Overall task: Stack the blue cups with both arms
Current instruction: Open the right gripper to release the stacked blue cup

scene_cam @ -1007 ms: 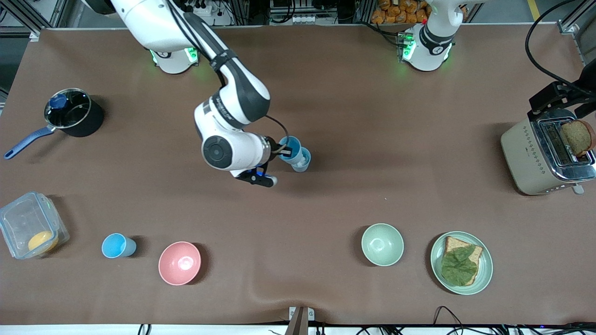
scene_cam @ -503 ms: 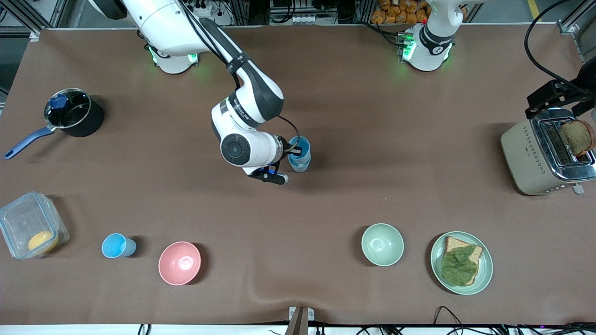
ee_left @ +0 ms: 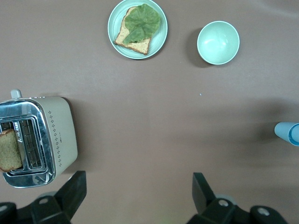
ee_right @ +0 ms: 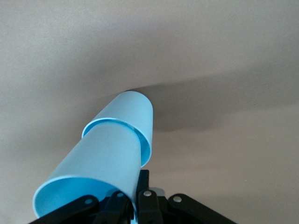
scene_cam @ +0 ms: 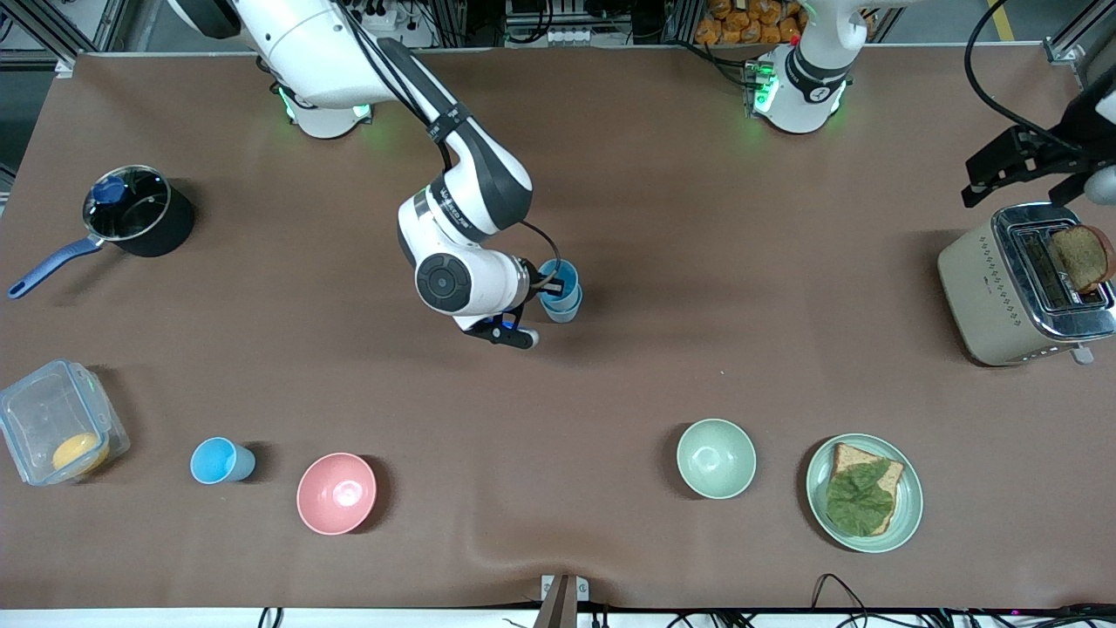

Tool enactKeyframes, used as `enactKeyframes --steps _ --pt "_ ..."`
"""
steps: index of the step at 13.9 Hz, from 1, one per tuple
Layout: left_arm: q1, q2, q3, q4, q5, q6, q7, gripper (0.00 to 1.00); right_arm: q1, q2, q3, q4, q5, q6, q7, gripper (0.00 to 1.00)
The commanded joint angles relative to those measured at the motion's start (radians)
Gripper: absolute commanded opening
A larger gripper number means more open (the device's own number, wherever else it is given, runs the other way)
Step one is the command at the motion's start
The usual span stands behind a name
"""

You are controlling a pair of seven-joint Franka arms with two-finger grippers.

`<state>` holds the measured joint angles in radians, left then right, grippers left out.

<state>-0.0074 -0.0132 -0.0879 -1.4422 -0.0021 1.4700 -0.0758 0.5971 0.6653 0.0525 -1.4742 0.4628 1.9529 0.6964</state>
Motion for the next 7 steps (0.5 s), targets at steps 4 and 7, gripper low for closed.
enactKeyframes --steps 4,7 --pt "-0.006 -0.018 0.022 -0.013 -0.013 -0.011 0.022 1.0 -0.003 0.0 -0.002 0.003 -0.024 -0.006 0.029 1.0" --pt "-0.005 -0.019 0.022 -0.013 -0.019 -0.036 0.021 1.0 -0.017 -0.015 -0.002 0.009 -0.024 -0.026 0.025 1.0"
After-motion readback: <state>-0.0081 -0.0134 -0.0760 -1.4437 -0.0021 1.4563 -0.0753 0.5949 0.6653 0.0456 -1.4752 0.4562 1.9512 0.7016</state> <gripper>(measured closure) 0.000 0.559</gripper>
